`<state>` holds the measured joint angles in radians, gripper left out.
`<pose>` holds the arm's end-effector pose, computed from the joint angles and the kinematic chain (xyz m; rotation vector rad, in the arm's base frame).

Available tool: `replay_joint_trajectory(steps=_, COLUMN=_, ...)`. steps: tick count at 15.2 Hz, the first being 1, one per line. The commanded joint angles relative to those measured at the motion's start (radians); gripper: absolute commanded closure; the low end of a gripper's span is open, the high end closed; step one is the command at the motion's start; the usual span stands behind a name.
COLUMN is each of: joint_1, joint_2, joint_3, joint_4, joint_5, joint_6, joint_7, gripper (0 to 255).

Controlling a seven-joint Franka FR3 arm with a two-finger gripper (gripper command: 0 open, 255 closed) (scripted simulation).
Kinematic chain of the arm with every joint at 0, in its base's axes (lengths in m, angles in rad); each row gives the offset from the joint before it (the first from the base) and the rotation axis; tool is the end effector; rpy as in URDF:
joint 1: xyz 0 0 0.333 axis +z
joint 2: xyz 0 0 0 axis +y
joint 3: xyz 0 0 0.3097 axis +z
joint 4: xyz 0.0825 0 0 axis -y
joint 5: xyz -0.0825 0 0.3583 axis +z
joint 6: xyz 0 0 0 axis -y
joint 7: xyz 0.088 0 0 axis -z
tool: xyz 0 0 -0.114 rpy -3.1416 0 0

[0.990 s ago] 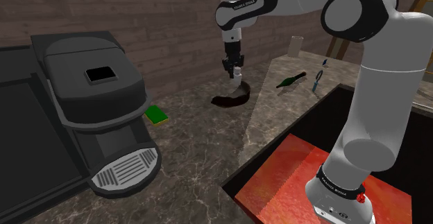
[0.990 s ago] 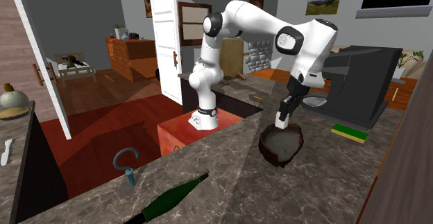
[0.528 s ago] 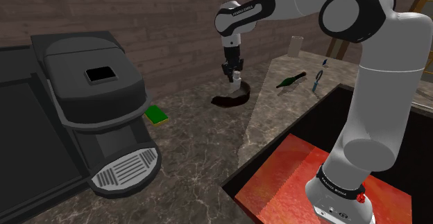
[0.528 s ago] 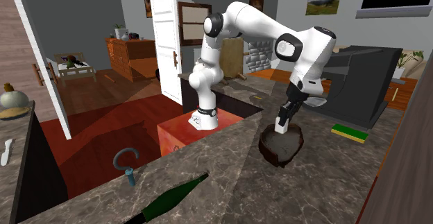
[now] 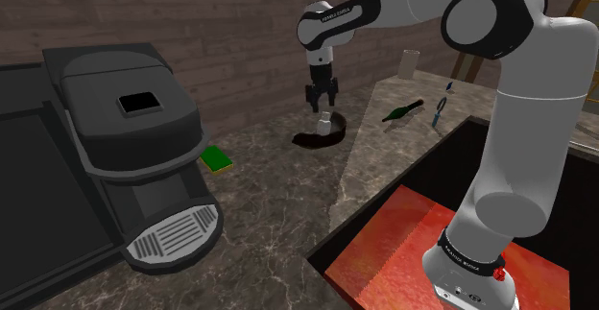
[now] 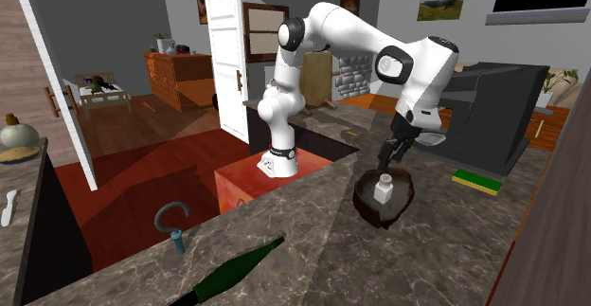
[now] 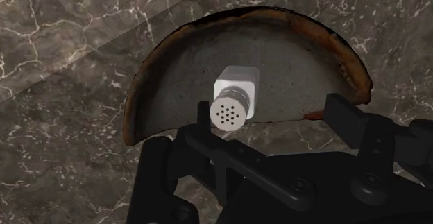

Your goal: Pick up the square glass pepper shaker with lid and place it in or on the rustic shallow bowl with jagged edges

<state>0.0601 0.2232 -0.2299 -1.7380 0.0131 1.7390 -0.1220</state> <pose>0.5652 -0.0875 0.4292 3.1153 -0.0800 -0.3434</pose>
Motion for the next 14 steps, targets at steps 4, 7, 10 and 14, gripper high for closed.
replay_joint_trajectory(steps=4, joint_1=-0.001, joint_2=0.007, joint_3=0.0, joint_4=0.076, joint_5=0.001, joint_6=-0.069, joint_7=-0.001, gripper=0)
replay_joint_trajectory(steps=7, joint_1=-0.003, joint_2=0.018, joint_3=-0.001, joint_4=0.15, joint_5=0.003, joint_6=-0.132, joint_7=-0.002, gripper=0)
replay_joint_trajectory(steps=10, joint_1=-0.003, joint_2=0.018, joint_3=-0.001, joint_4=0.15, joint_5=0.003, joint_6=-0.132, joint_7=-0.002, gripper=0)
replay_joint_trajectory(steps=14, joint_1=-0.003, joint_2=0.018, joint_3=-0.001, joint_4=0.15, joint_5=0.003, joint_6=-0.132, joint_7=-0.002, gripper=0)
